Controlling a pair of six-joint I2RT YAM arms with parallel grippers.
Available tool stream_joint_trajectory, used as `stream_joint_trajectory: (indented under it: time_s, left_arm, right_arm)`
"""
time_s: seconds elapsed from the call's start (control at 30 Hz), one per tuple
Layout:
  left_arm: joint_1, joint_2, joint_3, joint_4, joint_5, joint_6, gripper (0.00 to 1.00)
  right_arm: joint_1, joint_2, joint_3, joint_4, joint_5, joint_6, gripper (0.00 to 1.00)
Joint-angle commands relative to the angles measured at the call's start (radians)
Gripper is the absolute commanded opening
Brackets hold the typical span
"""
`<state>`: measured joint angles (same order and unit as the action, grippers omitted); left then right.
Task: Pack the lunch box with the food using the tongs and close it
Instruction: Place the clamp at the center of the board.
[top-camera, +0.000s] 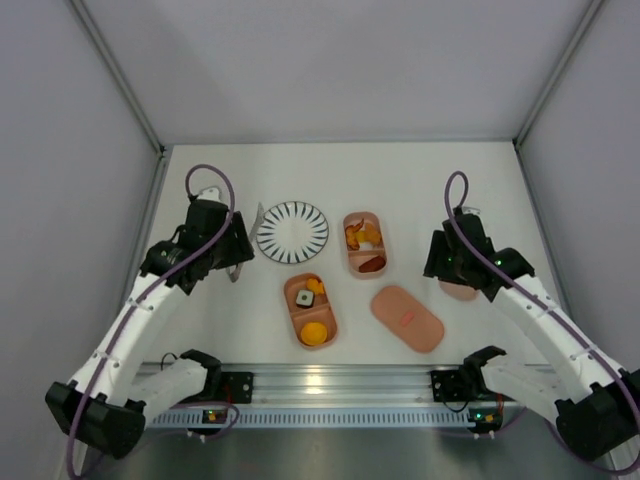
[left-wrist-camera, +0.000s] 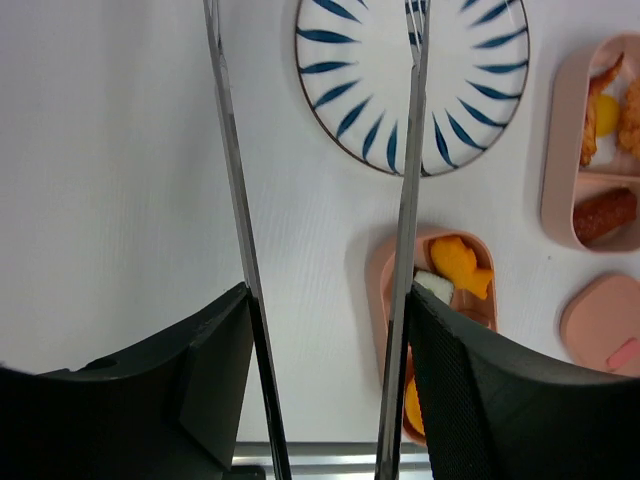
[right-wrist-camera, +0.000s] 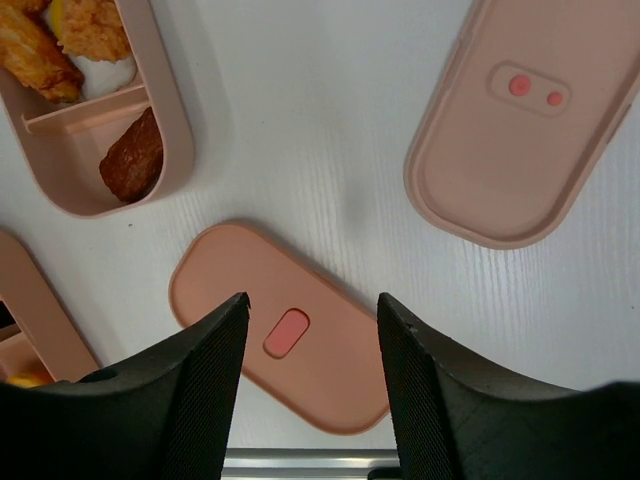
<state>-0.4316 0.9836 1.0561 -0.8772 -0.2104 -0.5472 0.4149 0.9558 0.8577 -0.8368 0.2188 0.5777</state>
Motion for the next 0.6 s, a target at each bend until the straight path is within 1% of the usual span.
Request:
stream_joint_trajectory:
  time_s: [0.0, 0.03, 0.07, 0.1, 0.17, 0.33, 0.47, 0.53, 0.57]
  left_arm:
    - [0.132, 0.041, 0.002, 0.133, 0.081, 0.004, 0.65]
    - [0.163, 0.068, -0.001, 0.151, 0.094, -0.003, 0.64]
    - [0.218, 0.085, -0.005, 0.188, 0.106, -0.01, 0.64]
    - [0.24, 0.099, -0.014, 0.208, 0.132, -0.023, 0.63]
    - [0.283, 0.154, -0.019, 0.254, 0.138, -0.039, 0.62]
    - [0.343, 0.269, -0.03, 0.325, 0.137, -0.063, 0.61]
    - [0.381, 0.331, -0.07, 0.371, 0.111, -0.066, 0.64]
    - [0.416, 0.366, -0.091, 0.403, 0.155, -0.066, 0.64]
    - [0.459, 0.375, -0.111, 0.414, 0.173, -0.066, 0.63]
  right_arm:
    - [-0.01, 0.023, 0.012, 0.094, -0.047, -0.05, 0.54]
    - [-0.01, 0.029, 0.014, 0.099, -0.055, -0.059, 0.54]
    - [-0.01, 0.037, 0.015, 0.107, -0.073, -0.073, 0.54]
    - [-0.01, 0.047, 0.017, 0.113, -0.079, -0.081, 0.54]
    - [-0.011, 0.054, 0.014, 0.128, -0.093, -0.098, 0.54]
    - [-0.01, 0.07, 0.004, 0.145, -0.107, -0.125, 0.54]
    - [-0.011, 0.072, -0.017, 0.154, -0.104, -0.145, 0.55]
    - [-0.011, 0.069, -0.025, 0.159, -0.111, -0.148, 0.55]
    - [-0.011, 0.063, -0.031, 0.16, -0.116, -0.148, 0.55]
